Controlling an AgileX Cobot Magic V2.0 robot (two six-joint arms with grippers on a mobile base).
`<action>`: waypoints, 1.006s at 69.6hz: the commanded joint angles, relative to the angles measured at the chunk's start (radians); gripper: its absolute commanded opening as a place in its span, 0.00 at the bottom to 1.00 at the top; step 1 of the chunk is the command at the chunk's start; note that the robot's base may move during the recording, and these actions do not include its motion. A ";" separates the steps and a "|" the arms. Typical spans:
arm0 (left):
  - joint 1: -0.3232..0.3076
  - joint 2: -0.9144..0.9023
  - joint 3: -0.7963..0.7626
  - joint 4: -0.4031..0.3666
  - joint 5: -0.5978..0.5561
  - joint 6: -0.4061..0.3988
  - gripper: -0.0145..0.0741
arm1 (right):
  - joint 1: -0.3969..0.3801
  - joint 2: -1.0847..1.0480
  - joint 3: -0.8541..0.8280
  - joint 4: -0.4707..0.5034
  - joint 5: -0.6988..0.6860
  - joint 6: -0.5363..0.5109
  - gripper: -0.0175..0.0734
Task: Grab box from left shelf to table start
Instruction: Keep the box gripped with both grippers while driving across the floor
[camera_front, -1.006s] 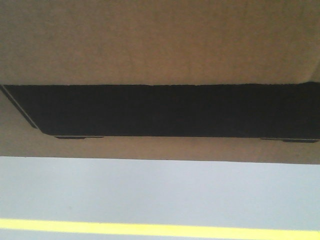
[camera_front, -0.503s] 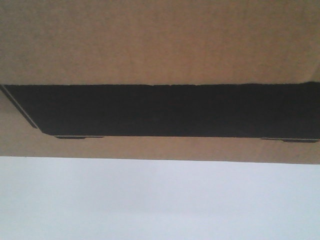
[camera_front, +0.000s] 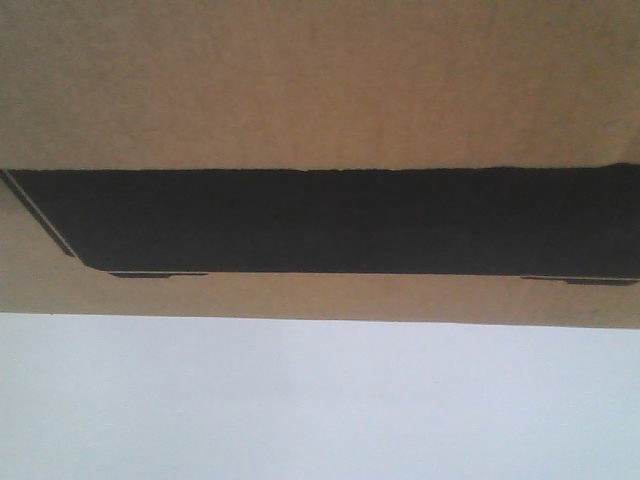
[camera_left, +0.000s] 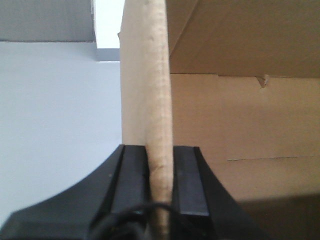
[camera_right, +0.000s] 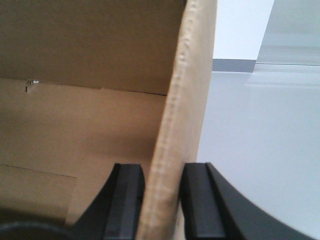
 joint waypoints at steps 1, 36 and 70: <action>-0.017 -0.010 -0.044 -0.136 -0.162 -0.002 0.05 | -0.002 0.002 -0.034 0.045 -0.175 0.004 0.25; -0.017 -0.010 -0.044 -0.136 -0.162 -0.002 0.05 | -0.002 0.002 -0.034 0.045 -0.175 0.004 0.25; -0.017 -0.010 -0.044 -0.136 -0.162 -0.002 0.05 | -0.002 0.002 -0.034 0.045 -0.175 0.004 0.25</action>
